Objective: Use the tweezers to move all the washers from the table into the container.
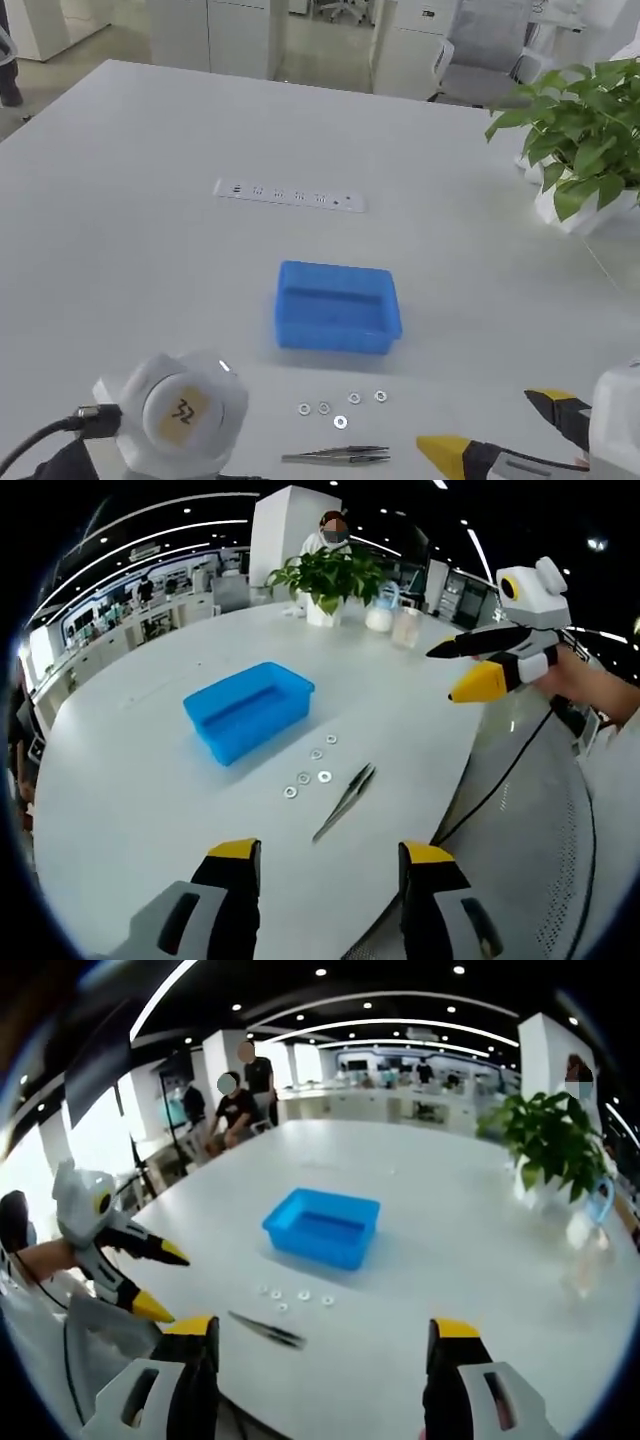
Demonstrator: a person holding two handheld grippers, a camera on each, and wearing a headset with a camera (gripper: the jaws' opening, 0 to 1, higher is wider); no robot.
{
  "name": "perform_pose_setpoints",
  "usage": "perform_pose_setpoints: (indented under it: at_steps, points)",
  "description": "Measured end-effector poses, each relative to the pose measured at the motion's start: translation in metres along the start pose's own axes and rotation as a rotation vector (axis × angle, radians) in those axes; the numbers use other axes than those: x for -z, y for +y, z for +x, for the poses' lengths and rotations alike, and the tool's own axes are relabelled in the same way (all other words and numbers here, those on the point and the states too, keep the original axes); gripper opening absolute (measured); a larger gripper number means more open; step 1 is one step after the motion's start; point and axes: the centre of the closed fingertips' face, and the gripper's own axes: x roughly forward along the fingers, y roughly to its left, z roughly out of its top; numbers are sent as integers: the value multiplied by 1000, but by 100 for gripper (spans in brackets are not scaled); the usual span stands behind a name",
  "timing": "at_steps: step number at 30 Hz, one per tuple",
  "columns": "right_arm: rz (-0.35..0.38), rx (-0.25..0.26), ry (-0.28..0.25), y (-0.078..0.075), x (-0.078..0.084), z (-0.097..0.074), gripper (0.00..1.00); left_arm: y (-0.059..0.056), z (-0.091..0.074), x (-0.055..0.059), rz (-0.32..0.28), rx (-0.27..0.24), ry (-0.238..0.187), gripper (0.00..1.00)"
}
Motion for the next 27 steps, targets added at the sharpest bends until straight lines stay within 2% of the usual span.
perform_pose_setpoints:
  at_steps: [6, 10, 16, 20, 22, 27]
  points:
    - [13, 4, 14, -3, 4, 3, 84, -10, 19, 1, 38, 69, 42, 39]
    - [19, 0, 41, -3, 10, 7, 83, -11, 33, 4, 52, 99, 68, 33]
    - [14, -4, 50, -2, 9, 8, 83, -7, 51, 10, 86, 109, 99, 30]
    - [7, -4, 50, 0, 6, 9, 83, -2, 58, 13, 118, 103, 117, 25]
    - [10, -7, 53, 1, 6, 9, 83, 3, 60, 14, 130, 89, 118, 26]
    - [2, -16, 65, 5, 9, 11, 82, 8, 65, 20, 152, 93, 152, 17]
